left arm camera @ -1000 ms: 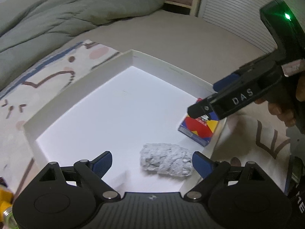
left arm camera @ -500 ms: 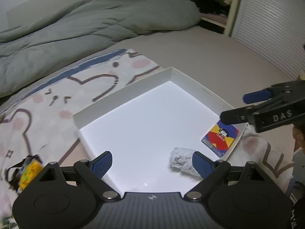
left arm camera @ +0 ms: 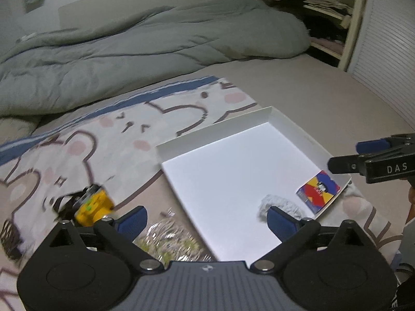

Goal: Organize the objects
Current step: 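Lift both tools up and away from the white tray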

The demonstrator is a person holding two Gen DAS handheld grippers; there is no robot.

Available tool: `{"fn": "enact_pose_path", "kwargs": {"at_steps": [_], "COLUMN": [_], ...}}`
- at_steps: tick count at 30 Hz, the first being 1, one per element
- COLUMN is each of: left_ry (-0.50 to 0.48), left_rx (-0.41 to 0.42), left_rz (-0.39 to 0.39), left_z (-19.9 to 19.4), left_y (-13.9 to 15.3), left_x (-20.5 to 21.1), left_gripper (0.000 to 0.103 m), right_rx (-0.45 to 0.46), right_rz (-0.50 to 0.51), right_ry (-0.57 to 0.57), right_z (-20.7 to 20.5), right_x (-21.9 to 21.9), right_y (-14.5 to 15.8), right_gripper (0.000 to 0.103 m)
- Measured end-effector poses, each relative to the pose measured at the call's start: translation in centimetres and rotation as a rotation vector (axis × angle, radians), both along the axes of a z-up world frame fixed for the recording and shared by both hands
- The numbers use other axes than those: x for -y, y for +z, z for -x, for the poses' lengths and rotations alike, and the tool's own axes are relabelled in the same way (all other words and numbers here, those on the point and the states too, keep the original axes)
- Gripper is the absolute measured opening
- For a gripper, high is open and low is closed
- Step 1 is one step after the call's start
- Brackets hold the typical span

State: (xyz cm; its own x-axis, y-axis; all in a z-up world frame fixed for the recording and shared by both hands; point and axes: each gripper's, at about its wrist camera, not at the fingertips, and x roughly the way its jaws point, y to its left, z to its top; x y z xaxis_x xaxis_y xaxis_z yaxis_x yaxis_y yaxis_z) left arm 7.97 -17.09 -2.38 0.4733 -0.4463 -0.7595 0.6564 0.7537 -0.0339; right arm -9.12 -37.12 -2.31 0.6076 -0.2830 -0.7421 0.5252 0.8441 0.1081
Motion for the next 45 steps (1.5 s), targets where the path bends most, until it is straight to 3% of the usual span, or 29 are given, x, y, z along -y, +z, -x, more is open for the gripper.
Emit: {"fn": "enact_pose_path", "kwargs": {"at_steps": [17,26,45], "left_ry": [0.129,0.154,0.285], "left_rx": [-0.041,-0.051,-0.046], "left_rz": [0.024,0.041,0.062], "left_z": [0.0,0.1,-2.9], "left_y": [-2.1,-2.2,-1.3], "left_x": [-3.7,-4.2,-10.6], "left_gripper": [0.103,0.103,0.103], "right_rx": [-0.071,-0.042,-0.024], "right_rz": [0.063,0.08,0.083], "right_ry": [-0.029,0.0,0.107], "right_z": [1.7,1.3,-5.4], "right_x": [-2.4,-4.4,-7.3], "right_y": [-1.1,-0.6,-0.6], "right_gripper": [0.103,0.103,0.103]}}
